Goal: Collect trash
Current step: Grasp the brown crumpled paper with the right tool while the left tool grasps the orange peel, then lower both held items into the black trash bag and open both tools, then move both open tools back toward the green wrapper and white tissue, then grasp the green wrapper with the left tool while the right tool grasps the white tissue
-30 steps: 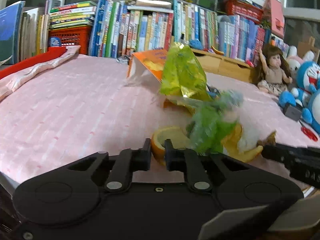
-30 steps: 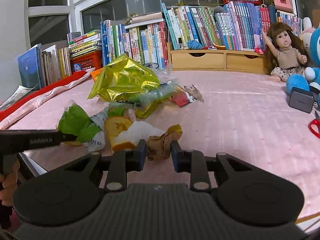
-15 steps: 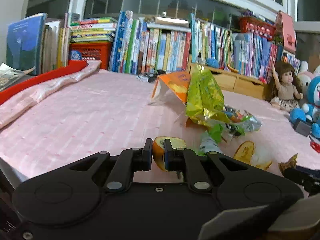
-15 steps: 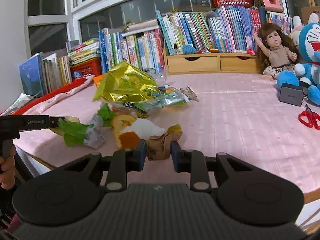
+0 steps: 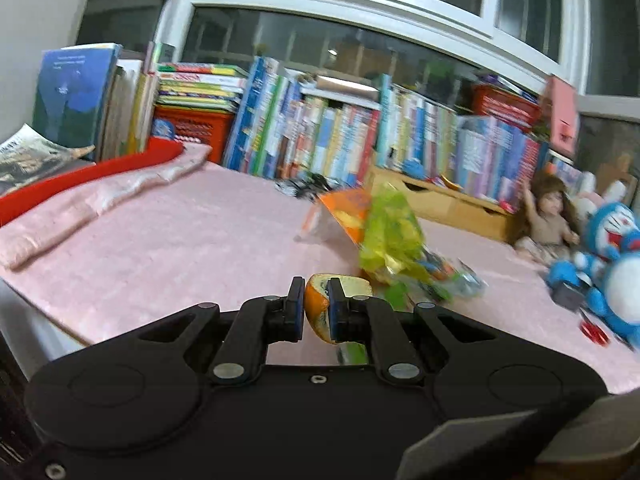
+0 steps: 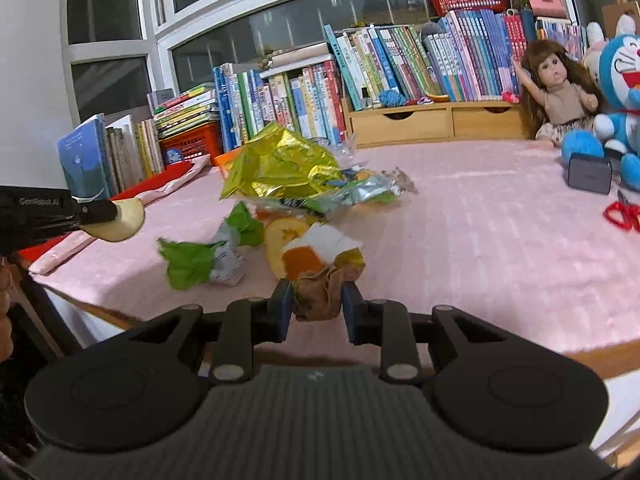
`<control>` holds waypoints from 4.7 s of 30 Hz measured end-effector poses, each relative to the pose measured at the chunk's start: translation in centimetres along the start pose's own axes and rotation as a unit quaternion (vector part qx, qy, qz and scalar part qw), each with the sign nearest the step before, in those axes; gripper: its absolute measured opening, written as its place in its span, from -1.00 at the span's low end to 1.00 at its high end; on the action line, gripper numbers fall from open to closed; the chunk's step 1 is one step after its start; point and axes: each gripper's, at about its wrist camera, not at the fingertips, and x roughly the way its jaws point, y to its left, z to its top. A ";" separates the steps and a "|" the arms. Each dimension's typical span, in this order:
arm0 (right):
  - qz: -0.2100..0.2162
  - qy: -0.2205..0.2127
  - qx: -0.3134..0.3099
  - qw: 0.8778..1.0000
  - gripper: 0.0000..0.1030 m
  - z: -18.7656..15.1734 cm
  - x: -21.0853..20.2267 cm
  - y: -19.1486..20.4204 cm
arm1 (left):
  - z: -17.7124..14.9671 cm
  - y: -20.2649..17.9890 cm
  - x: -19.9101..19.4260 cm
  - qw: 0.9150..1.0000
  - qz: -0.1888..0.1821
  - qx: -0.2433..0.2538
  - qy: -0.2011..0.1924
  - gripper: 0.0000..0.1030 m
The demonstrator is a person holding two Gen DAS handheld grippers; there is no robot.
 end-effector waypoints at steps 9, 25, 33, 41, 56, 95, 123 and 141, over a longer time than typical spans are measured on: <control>0.029 0.066 -0.002 0.997 -0.37 -4.7 -3.0 2.1 | -5.1 -0.5 -2.9 0.994 -0.027 0.036 0.098 -0.79; 0.071 0.180 -0.062 0.979 -0.35 -10.7 -3.2 4.6 | -13.4 -0.8 -1.0 0.954 -0.055 0.071 0.285 -0.79; 0.087 0.214 -0.094 0.968 -0.30 -11.6 -2.6 5.5 | -15.5 -1.3 -0.7 0.935 -0.054 0.105 0.333 -0.78; 0.092 0.225 -0.097 0.965 0.05 -11.7 -2.2 5.5 | -15.9 -1.2 -0.7 0.930 -0.057 0.117 0.343 -0.74; 0.061 0.162 -0.091 0.981 0.34 -9.5 -2.7 4.2 | -13.6 -1.9 -1.6 0.952 -0.030 0.144 0.267 0.05; 0.019 0.056 -0.047 0.997 0.31 5.6 7.3 -1.6 | -4.5 -6.0 8.4 0.993 -0.036 0.096 0.055 0.73; -0.012 0.010 -0.025 1.000 -0.27 5.2 5.3 -2.4 | -3.5 -4.7 6.0 0.997 -0.012 0.075 0.014 -0.11; 0.024 0.003 -0.040 0.999 -0.27 1.8 -0.4 -0.3 | -4.6 -3.4 -0.8 0.996 -0.049 0.051 0.047 -0.12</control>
